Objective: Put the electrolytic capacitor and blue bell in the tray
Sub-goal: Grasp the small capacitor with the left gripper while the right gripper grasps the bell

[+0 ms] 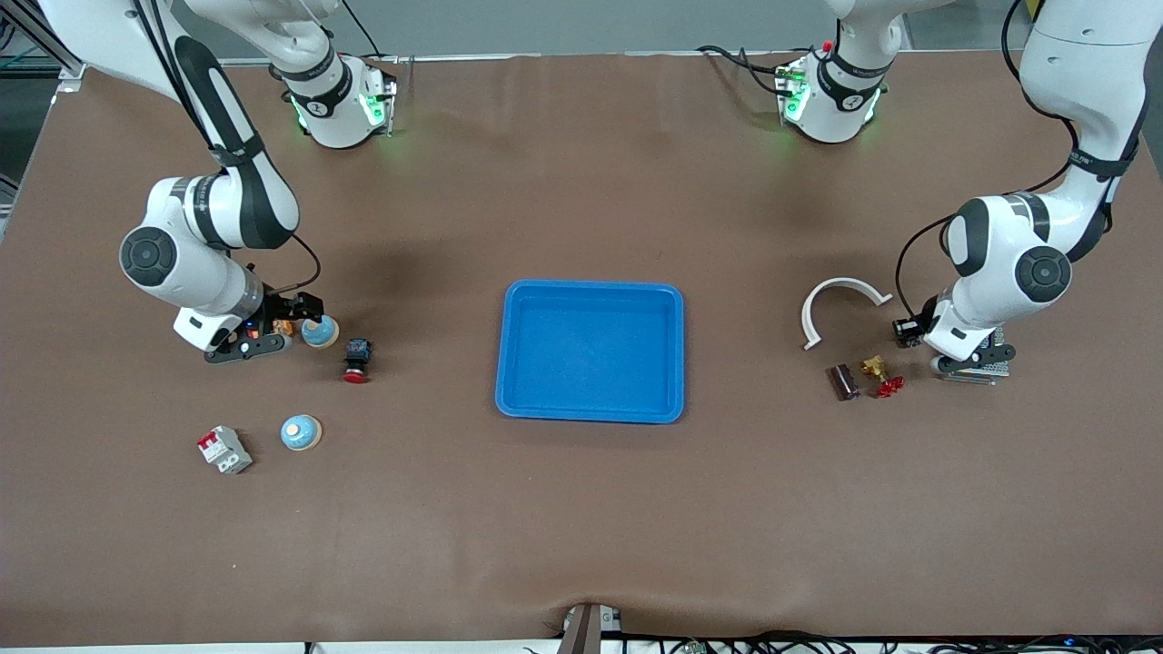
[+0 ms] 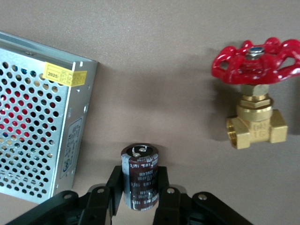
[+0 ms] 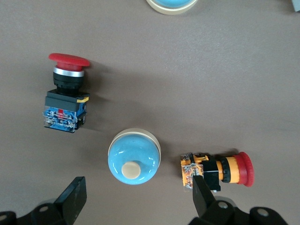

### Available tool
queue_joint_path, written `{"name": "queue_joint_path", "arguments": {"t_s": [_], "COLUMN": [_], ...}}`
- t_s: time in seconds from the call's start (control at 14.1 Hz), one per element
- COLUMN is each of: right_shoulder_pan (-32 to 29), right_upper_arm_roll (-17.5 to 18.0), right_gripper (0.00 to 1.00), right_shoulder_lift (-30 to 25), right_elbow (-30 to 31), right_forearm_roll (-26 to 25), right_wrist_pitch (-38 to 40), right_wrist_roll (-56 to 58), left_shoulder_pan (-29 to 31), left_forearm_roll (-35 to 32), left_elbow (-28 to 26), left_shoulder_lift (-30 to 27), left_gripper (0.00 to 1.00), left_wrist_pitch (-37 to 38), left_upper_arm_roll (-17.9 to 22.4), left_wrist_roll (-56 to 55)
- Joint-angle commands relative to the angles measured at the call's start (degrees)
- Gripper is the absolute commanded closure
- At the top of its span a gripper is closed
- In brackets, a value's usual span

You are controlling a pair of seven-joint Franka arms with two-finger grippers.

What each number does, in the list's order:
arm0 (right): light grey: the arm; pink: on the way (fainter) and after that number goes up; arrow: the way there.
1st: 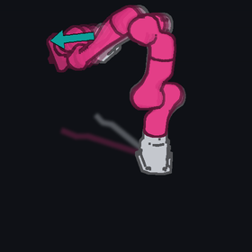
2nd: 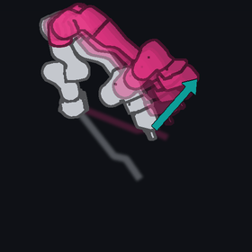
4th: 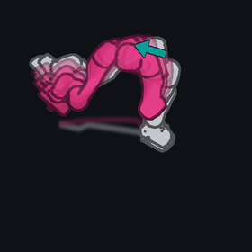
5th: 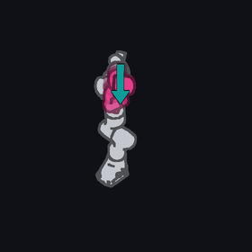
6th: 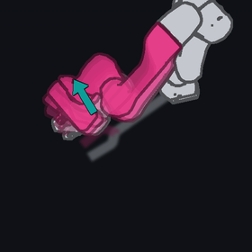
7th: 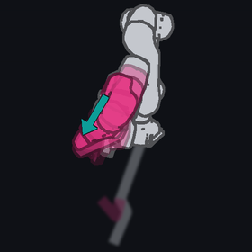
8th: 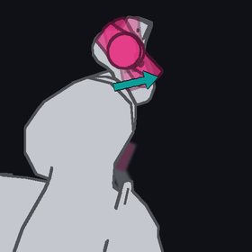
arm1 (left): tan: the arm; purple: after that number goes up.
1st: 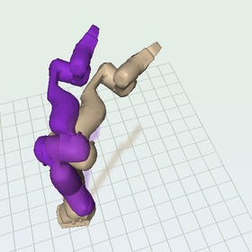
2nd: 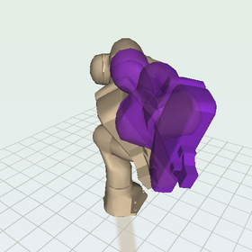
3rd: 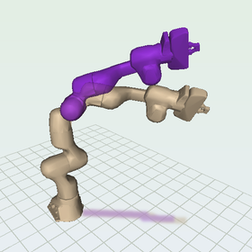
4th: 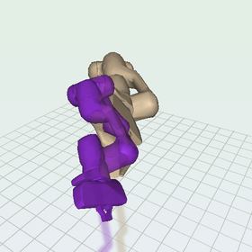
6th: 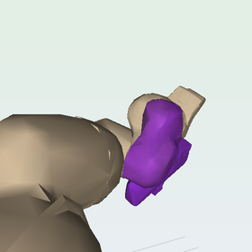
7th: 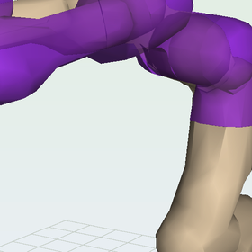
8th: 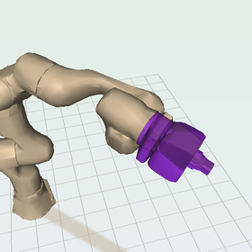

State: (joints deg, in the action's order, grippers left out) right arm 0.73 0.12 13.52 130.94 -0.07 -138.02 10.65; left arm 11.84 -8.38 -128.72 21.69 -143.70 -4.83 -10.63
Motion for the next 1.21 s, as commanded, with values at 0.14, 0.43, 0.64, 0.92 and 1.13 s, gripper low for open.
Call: {"name": "queue_joint_path", "arguments": {"t_s": [0.14,0.43,0.64,0.92,1.13], "right_shoulder_pan": [1.1,1.5,1.4,1.0,1.2], "right_upper_arm_roll": [0.1,0.1,0.1,0.1,0.1], "right_gripper": [0.0,0.0,0.0,0.0,0.0], "right_shoulder_lift": [3.2,4.4,4.8,5.5,6.1], "right_elbow": [0.3,0.2,0.3,0.4,0.5], "right_forearm_roll": [0.8,0.8,0.7,0.7,0.8], "right_wrist_pitch": [-4.6,-5.3,-6.1,-6.1,-6.6], "right_wrist_roll": [0.9,0.9,1.0,2.6,2.6], "left_shoulder_pan": [-1.7,-1.8,-4.0,-12.9,-18.2], "left_forearm_roll": [-1.6,-1.6,-1.6,-1.5,-1.6], "left_elbow": [2.7,8.3,14.1,20.5,25.3], "left_shoulder_lift": [-5.4,-7.2,-5.0,0.7,4.9], "left_gripper": [1.0,1.0,1.0,1.0,1.0], "left_wrist_pitch": [10.4,20.2,24.7,24.9,24.9], "left_upper_arm_roll": [-4.3,-14.2,-20.3,-20.6,-20.4], "left_wrist_roll": [-7.2,-17.4,-28.8,-41.5,-48.2]}}
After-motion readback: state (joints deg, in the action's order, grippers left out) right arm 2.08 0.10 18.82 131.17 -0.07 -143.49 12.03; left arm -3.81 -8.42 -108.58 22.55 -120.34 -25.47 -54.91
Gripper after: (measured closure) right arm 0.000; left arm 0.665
